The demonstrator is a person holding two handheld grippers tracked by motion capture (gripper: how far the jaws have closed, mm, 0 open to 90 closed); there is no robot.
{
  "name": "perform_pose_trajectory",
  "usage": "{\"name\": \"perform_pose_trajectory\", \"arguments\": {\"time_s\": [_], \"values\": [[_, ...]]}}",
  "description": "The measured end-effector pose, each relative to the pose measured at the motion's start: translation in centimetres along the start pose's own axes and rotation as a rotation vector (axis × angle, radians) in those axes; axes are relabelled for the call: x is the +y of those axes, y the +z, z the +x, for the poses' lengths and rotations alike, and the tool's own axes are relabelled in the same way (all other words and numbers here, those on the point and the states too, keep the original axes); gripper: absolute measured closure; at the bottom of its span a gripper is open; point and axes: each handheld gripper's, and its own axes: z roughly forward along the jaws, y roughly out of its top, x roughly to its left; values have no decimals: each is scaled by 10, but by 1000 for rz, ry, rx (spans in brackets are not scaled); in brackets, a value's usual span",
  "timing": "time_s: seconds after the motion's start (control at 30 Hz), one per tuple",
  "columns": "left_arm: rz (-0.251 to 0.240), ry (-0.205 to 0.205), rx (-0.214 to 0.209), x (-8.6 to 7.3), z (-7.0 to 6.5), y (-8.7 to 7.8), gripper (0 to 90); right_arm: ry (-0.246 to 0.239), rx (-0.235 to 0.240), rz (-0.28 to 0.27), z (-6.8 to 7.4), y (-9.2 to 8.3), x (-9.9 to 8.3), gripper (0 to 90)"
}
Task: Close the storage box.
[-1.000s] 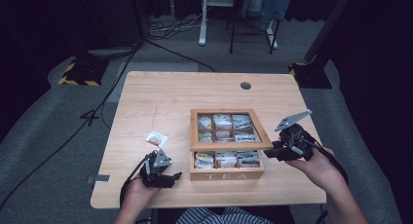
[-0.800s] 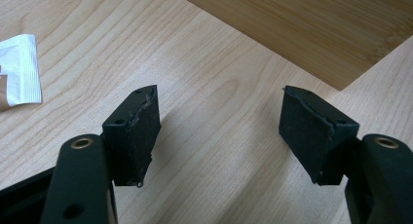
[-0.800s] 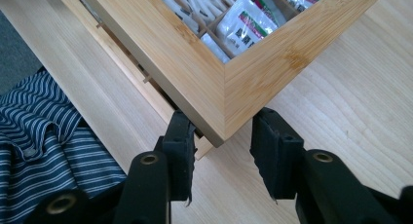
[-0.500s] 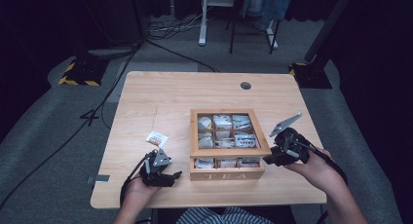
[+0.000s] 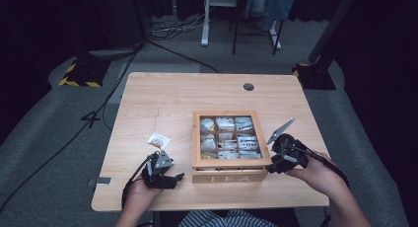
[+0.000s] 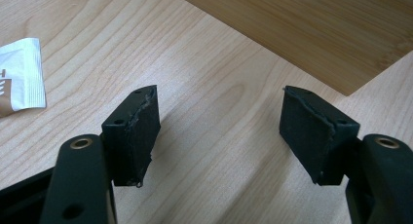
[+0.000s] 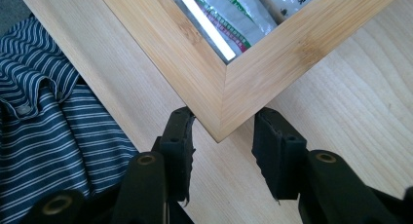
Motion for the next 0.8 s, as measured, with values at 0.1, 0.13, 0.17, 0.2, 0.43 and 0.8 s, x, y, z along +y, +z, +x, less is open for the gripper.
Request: {"name": "perform_pose_trajectory", "arguments": {"time_s": [0.1, 0.13, 0.17, 0.2, 0.43, 0.8], "values": [[0, 0, 1, 0, 0, 0, 317, -3, 3, 16, 0, 3, 1, 594], [-1, 0, 1, 0, 0, 0, 317, -4, 5, 20, 0, 4, 1, 594], [-1, 0, 1, 0, 0, 0, 317, -4, 4, 28, 0, 6, 1, 594], [-2, -1, 0, 0, 0, 0, 317, -6, 1, 34, 0, 7, 2, 594], [-10, -2, 5, -1, 0, 0, 315, -7, 4, 63, 1, 13, 3, 594], [-13, -3, 6, -3, -1, -1, 315, -16, 0, 115, 2, 23, 6, 596]]}}
